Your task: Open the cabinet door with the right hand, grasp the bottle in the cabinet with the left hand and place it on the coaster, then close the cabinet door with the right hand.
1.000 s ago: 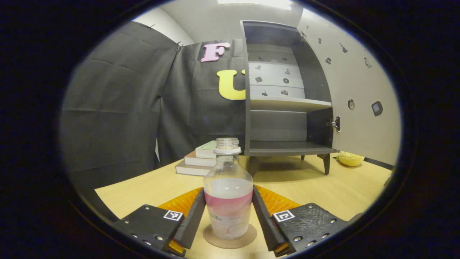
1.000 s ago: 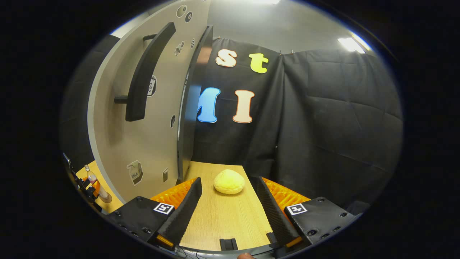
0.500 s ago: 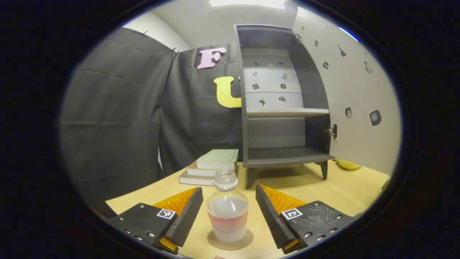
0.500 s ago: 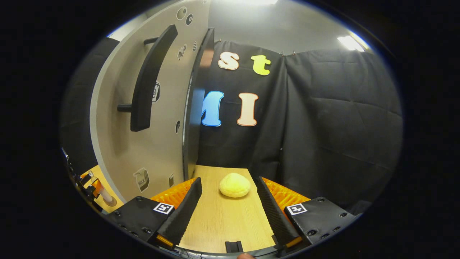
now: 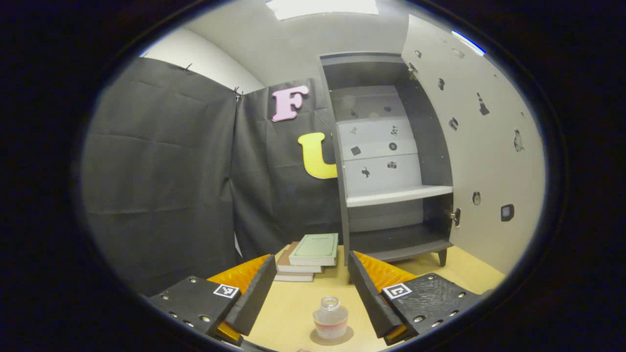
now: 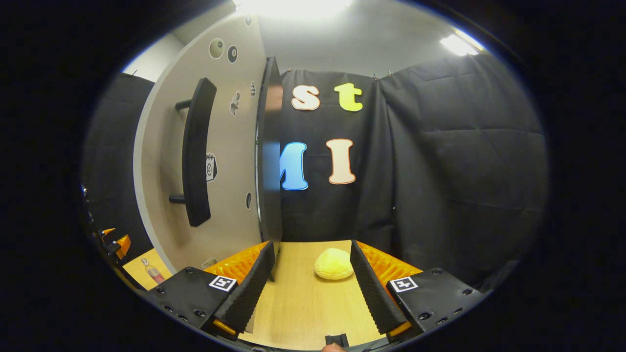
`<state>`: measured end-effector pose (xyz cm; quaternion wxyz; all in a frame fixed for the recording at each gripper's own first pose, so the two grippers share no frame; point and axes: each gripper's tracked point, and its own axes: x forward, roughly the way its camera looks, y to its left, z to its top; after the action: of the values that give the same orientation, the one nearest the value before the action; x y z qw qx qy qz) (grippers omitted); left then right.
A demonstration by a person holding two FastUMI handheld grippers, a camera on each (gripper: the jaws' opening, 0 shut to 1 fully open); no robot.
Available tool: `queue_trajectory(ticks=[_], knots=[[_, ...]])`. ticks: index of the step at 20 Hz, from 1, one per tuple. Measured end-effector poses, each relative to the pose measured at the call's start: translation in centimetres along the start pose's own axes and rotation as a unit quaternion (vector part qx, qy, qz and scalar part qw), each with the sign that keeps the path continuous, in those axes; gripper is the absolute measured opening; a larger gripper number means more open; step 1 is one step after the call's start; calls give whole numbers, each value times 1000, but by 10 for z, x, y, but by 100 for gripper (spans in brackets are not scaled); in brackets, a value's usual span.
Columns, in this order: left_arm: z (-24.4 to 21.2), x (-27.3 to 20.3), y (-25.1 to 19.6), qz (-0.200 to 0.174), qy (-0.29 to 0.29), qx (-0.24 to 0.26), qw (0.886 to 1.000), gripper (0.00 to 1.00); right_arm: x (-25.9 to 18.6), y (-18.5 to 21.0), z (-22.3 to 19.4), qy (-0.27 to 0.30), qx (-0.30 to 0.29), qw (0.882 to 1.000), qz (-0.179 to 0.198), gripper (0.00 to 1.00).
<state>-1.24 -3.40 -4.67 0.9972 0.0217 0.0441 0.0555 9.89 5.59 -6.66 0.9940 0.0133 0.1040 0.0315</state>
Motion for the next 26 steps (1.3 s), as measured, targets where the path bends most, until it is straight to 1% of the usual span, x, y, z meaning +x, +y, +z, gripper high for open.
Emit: queue_trajectory(ticks=[1, 2, 3, 4, 5, 8, 11, 12, 13, 14, 15, 16, 17, 18, 20, 21, 22, 23, 24, 26], knots=[[12, -3, 4, 1, -3, -3, 1000, 88, 0, -2, 7, -5, 7, 1000, 1, 98], [23, -6, 7, 1, -5, -7, 1000, 88, -1, -3, 12, -9, 12, 1000, 1, 98], [30, -9, 10, -1, -4, -10, 1000, 90, -1, -4, 17, -12, 17, 1000, 0, 97], [37, -10, 13, 1, -3, -9, 1000, 88, -2, -5, 23, -16, 22, 1000, -2, 97], [42, -9, 16, 0, -1, -7, 1000, 88, -2, -3, 28, -19, 26, 999, -2, 94], [53, -6, 19, -7, -4, -13, 1000, 93, -1, 8, 42, -22, 34, 999, 7, 98], [55, -4, 24, -19, -5, -19, 1000, 89, -3, 26, 60, -32, 44, 998, 15, 98], [57, -5, 27, -23, -6, -19, 1000, 91, -4, 31, 65, -36, 41, 998, 17, 98], [59, -5, 30, -28, -10, -17, 999, 89, -5, 32, 69, -40, 37, 998, 11, 98], [60, -4, 34, -30, -11, -14, 999, 91, -6, 29, 73, -44, 32, 999, -2, 98], [62, -3, 38, -32, -13, -11, 999, 90, -8, 30, 76, -48, 27, 998, -12, 98], [63, -3, 43, -33, -17, -11, 999, 90, -10, 31, 77, -51, 23, 998, -18, 98], [66, -1, 47, -34, -21, -13, 999, 93, -11, 33, 76, -51, 19, 998, -23, 98], [66, -1, 52, -34, -22, -16, 999, 90, -13, 34, 76, -51, 18, 998, -28, 98], [66, 0, 62, -33, -26, -20, 999, 90, -14, 39, 76, -51, 13, 998, -34, 98], [65, 0, 68, -31, -27, -21, 999, 93, -15, 40, 77, -51, 9, 998, -37, 98], [63, -1, 72, -30, -26, -21, 999, 93, -16, 42, 78, -53, 5, 998, -41, 98], [61, -1, 76, -29, -24, -21, 999, 88, -17, 43, 77, -54, 3, 998, -44, 98], [58, 0, 81, -29, -22, -20, 999, 90, -17, 45, 78, -54, 2, 997, -46, 98], [54, 1, 88, -28, -18, -21, 999, 90, -18, 52, 76, -53, 3, 998, -44, 98]])
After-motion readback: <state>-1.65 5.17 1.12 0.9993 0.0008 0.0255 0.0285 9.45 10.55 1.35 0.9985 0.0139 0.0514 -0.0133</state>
